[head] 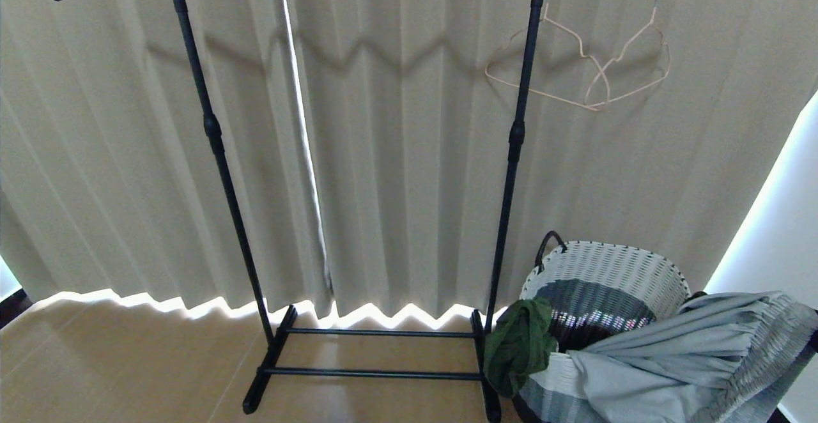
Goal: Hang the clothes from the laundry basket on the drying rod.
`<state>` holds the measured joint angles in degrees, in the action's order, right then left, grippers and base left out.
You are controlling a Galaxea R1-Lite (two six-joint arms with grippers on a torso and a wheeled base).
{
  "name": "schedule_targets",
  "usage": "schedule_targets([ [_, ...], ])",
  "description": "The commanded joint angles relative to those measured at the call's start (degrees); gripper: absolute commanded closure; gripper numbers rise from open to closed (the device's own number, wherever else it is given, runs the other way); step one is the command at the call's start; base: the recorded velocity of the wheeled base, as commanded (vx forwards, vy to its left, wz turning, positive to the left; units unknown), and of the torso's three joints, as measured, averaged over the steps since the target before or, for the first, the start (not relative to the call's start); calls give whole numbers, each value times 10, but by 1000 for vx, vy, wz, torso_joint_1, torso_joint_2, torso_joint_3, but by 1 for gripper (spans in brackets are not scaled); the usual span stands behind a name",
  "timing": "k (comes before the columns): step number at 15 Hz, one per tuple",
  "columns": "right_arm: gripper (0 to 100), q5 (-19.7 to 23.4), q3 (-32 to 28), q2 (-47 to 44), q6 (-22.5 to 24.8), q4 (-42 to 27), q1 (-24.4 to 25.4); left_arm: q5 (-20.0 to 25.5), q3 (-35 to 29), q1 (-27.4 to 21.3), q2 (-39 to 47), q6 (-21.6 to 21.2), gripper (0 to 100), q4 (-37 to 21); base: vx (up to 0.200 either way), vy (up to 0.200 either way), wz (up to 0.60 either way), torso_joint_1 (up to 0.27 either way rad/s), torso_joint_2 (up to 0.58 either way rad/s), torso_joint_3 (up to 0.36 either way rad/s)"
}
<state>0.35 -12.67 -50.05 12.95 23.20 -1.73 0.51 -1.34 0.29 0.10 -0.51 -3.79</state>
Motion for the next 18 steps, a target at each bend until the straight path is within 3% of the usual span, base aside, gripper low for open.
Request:
schedule_targets([
  [1, 100, 7, 1, -3, 1, 0, 1, 0, 0, 0, 1, 0, 0, 0, -200, 0, 0, -2, 2, 2],
  [4, 100, 25, 3, -3, 1, -1, 0, 0, 0, 0, 1, 0, 0, 0, -200, 0, 0, 5, 2, 2],
  [13, 100, 27, 3, -6, 1, -1, 1, 0, 0, 0, 1, 0, 0, 0, 0, 0, 0, 0, 0, 0],
  [18, 100, 27, 3, -6, 1, -1, 1, 0, 0, 1, 1, 0, 0, 0, 0, 160, 0, 4, 1, 1],
])
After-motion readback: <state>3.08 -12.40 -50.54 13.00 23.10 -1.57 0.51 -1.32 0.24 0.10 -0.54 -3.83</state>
